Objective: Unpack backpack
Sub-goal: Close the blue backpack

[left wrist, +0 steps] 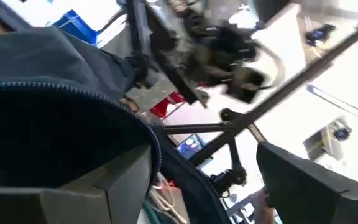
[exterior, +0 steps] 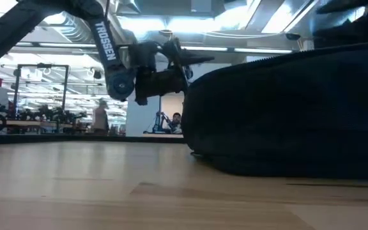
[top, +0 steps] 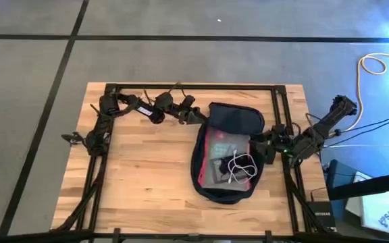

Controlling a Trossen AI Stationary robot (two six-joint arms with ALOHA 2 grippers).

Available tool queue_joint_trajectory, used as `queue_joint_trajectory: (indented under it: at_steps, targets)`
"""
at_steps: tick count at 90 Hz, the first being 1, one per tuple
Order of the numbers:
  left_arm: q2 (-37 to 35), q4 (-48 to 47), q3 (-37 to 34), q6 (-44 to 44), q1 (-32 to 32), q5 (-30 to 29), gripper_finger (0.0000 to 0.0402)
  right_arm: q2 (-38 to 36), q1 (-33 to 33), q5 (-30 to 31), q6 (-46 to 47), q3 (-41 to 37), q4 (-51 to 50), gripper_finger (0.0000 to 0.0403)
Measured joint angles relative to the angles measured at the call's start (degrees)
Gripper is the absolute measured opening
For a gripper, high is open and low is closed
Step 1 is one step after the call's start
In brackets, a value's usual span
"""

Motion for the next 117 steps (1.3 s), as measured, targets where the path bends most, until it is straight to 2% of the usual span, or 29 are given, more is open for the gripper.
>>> queue_joint_trajectory:
  at_steps: [10, 21, 31, 43, 52, 69, 75, 84, 96, 107, 117]
  targets:
    - [-0.03, -14.08, 2.97, 4.55, 0.31, -0.41, 0.0272, 0.84, -0.09, 1.98, 6.08, 4.90, -12.25, 0.0193]
    - [-0.03, -25.30, 6.16, 10.23, -0.63, -2.67, 0.0272, 1.85, -0.05, 3.01, 19.79, 8.26, -30.74, 0.0193]
    - [-0.03, -27.59, 8.39, 11.69, -1.28, -2.70, 0.0272, 2.14, 0.00, 1.20, 33.28, 8.28, -43.16, 0.0193]
    - [-0.03, -27.30, 10.58, 10.96, -1.64, -1.58, 0.0272, 2.14, 0.00, -4.11, 42.12, 7.05, -51.24, 0.0200]
    - [-0.03, -28.97, 11.20, 12.79, -1.71, -1.31, 0.0272, 2.16, 0.00, -5.51, 42.55, 6.29, -50.85, 0.0229]
    - [-0.03, -33.37, 11.22, 18.14, -1.53, -1.72, 0.0272, 2.38, 0.00, -5.61, 36.64, 6.18, -46.99, 0.0310]
    - [-0.03, -35.14, 11.20, 20.23, -1.47, -2.15, 0.0272, 2.34, 0.00, -5.74, 37.07, 6.18, -46.02, 0.0335]
    - [-0.03, -36.36, 11.20, 22.17, -1.26, -2.63, 0.0272, 2.92, 0.00, -9.04, 40.66, 6.16, -44.07, 0.0361]
    - [-0.03, -35.03, 11.20, 23.02, -1.05, -3.13, 0.0272, 5.60, 0.00, -15.03, 42.04, 6.20, -41.27, 0.0370]
    - [-0.03, -33.61, 11.20, 23.02, -1.44, -3.09, 0.0272, 8.92, 0.00, -13.69, 44.84, 6.33, -42.26, 0.0361]
    - [-0.03, -37.15, 11.20, 24.77, -1.82, -3.06, 0.0272, 11.80, 0.00, -10.92, 48.14, 7.70, -44.89, 0.0348]
